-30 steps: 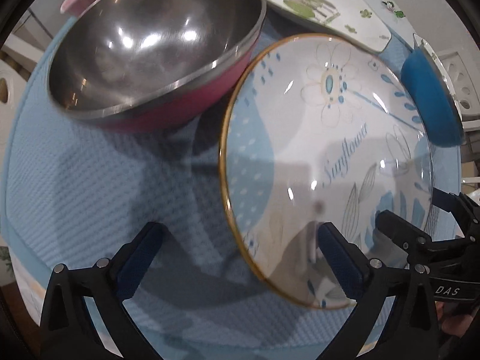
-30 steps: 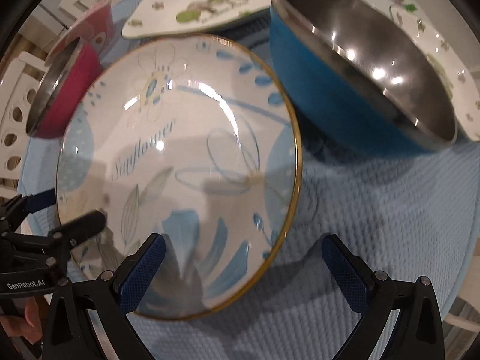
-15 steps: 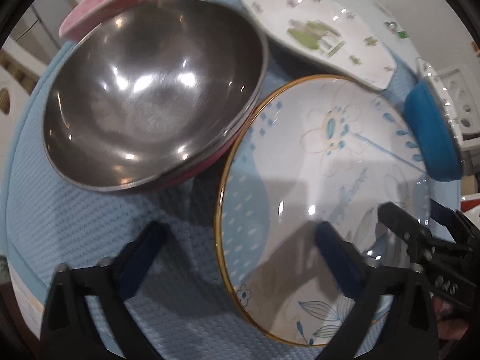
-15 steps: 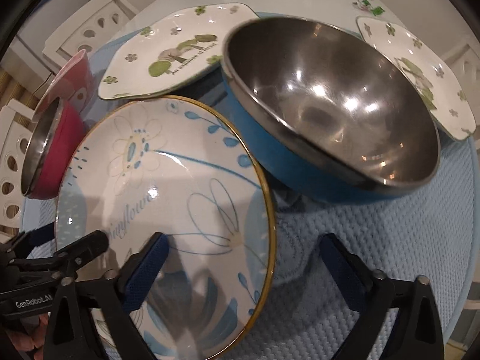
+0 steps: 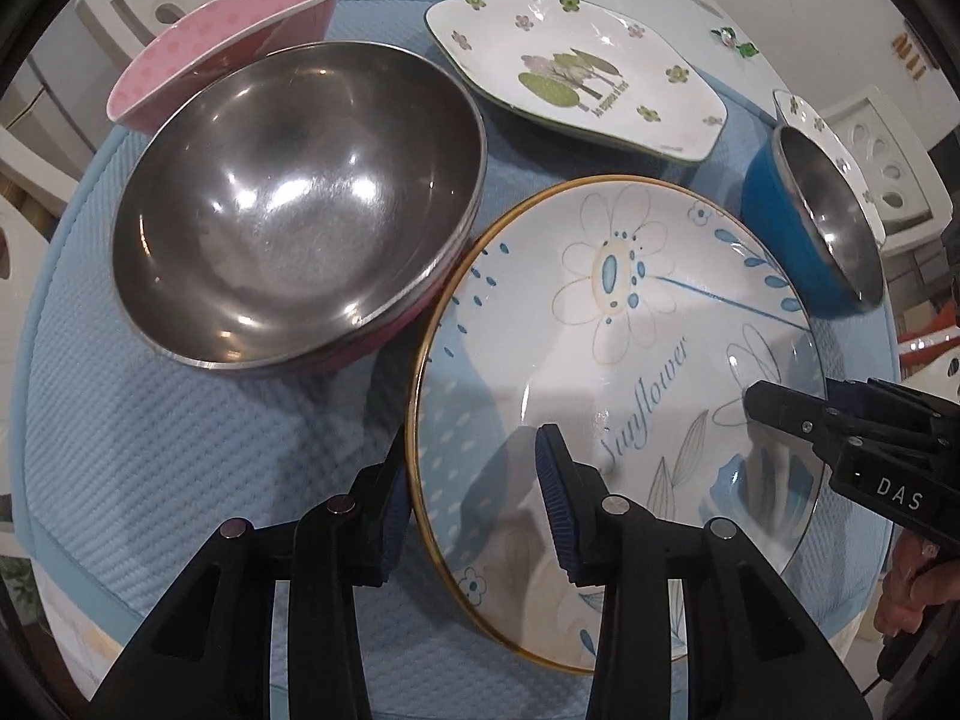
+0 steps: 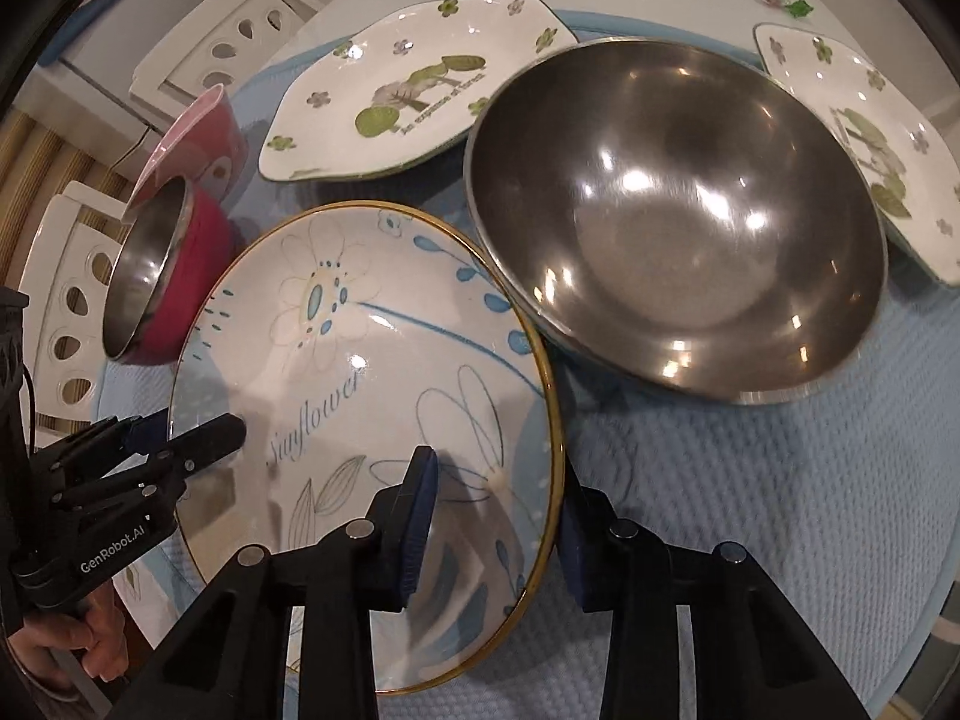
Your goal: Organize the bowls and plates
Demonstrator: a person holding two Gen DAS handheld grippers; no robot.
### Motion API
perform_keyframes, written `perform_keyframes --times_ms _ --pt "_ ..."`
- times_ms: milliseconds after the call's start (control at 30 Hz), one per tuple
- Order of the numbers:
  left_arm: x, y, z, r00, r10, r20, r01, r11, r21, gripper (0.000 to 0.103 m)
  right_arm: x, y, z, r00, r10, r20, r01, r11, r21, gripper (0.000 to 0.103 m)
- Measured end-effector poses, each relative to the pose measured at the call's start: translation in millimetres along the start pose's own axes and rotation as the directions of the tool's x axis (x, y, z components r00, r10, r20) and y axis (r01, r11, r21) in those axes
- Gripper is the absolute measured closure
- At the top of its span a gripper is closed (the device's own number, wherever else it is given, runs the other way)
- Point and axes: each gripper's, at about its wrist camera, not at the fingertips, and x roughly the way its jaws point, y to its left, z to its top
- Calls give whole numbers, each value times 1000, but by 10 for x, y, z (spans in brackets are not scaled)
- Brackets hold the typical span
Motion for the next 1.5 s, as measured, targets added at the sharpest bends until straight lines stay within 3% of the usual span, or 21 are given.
perform_keyframes --times_ms 667,1233,1500 --pt "-186 215 -446 996 -1 -84 9 996 85 67 96 433 -571 994 -11 -112 16 999 50 67" --pt "-321 558 -872 988 -21 -152 42 989 140 67 283 1042 -1410 988 -39 -147 55 993 108 67" --pt "-324 583 -1042 989 -21 -146 44 987 154 67 369 1093 -1347 986 -44 -163 67 989 136 66"
